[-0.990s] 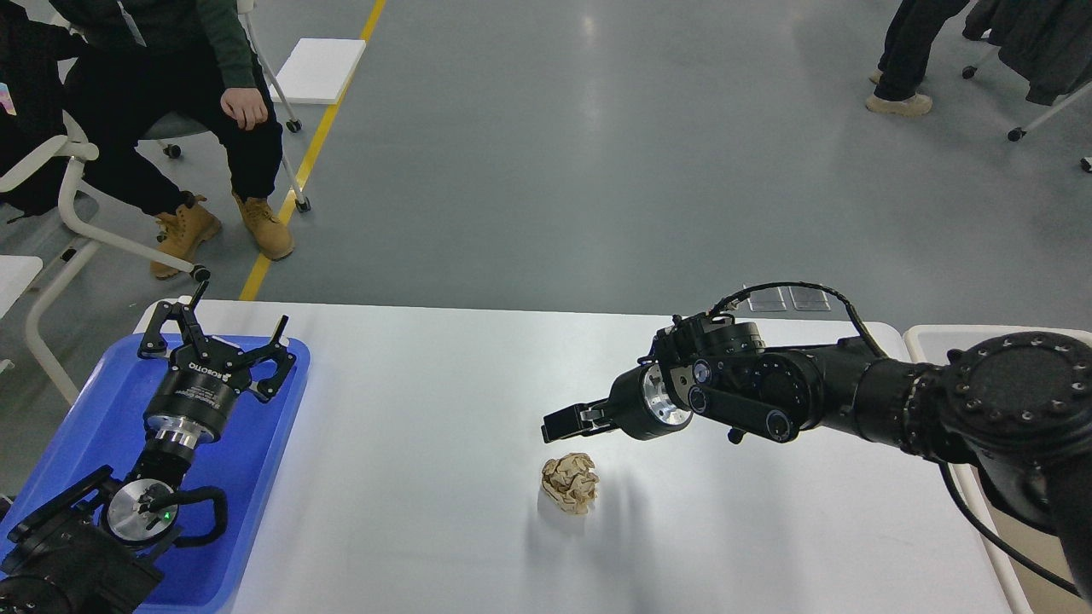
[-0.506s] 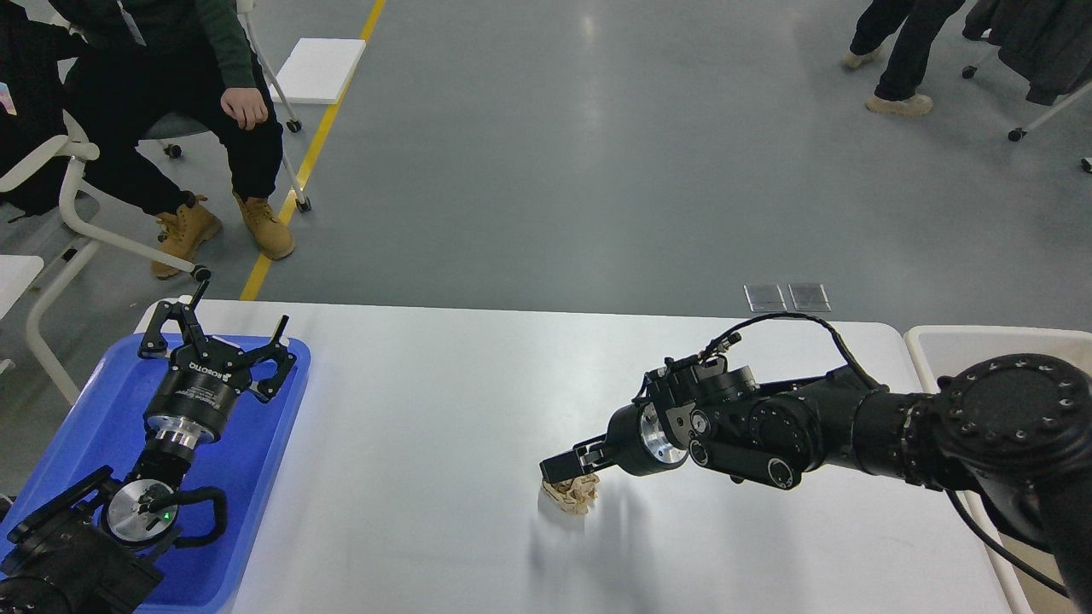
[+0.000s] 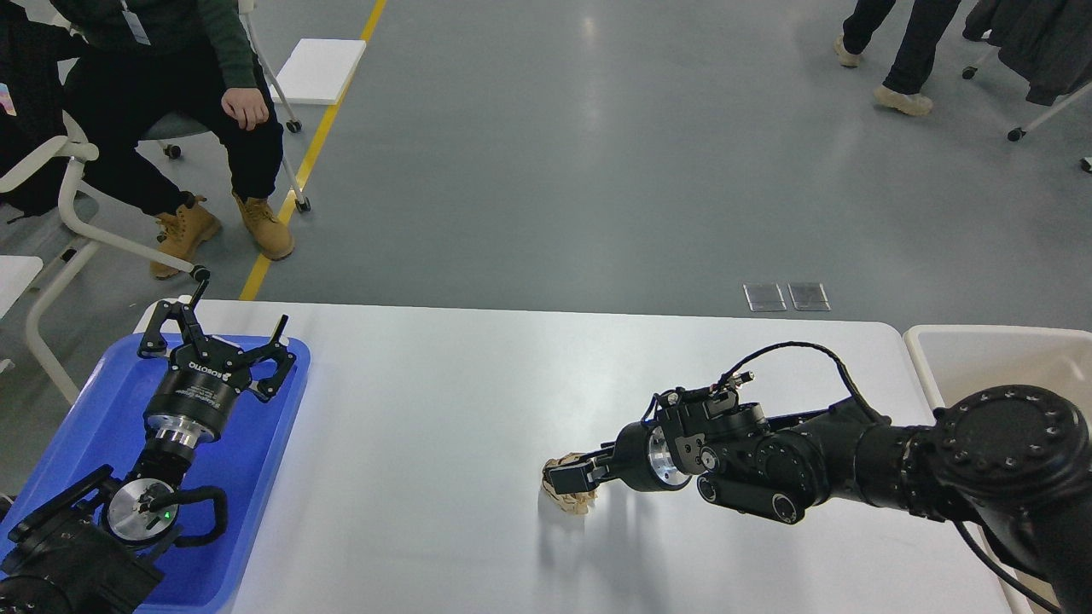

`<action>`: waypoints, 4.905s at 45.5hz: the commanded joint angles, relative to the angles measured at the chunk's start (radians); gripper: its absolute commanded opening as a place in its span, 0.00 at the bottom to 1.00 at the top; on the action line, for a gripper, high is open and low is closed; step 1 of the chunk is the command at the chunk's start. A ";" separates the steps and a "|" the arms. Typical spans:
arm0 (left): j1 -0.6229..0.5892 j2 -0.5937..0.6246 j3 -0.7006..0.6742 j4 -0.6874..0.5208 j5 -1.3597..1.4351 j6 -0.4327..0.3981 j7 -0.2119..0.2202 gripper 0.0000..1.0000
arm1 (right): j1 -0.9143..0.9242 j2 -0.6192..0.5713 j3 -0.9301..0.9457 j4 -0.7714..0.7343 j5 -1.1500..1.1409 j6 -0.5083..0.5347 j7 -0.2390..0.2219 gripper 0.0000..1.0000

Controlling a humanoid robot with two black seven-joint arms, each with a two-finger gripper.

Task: Tidy desktop
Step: 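Lower the right gripper onto the paper ball and close it, then lift the paper ball with the right gripper and carry it to the white bin, then open the right gripper over the white bin to drop the paper ball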

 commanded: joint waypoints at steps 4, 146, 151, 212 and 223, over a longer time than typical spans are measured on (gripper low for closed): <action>0.001 0.000 0.000 0.000 0.000 0.000 -0.001 0.99 | -0.037 0.000 -0.002 -0.002 -0.005 -0.083 0.002 1.00; -0.001 0.000 0.000 0.000 0.000 0.000 0.001 0.99 | 1.020 -0.529 -0.600 0.336 0.269 0.769 0.118 0.00; -0.001 0.000 0.000 0.000 0.000 0.000 0.001 0.99 | 0.934 -0.572 -0.611 0.233 0.271 0.769 0.118 0.00; -0.001 0.000 0.000 0.000 0.000 0.000 -0.001 0.99 | -0.235 -0.638 -0.297 -0.675 0.484 0.522 0.109 0.10; -0.001 0.000 0.000 0.000 0.000 0.000 -0.001 0.99 | -0.269 -0.644 -0.297 -0.678 0.492 0.416 0.111 0.86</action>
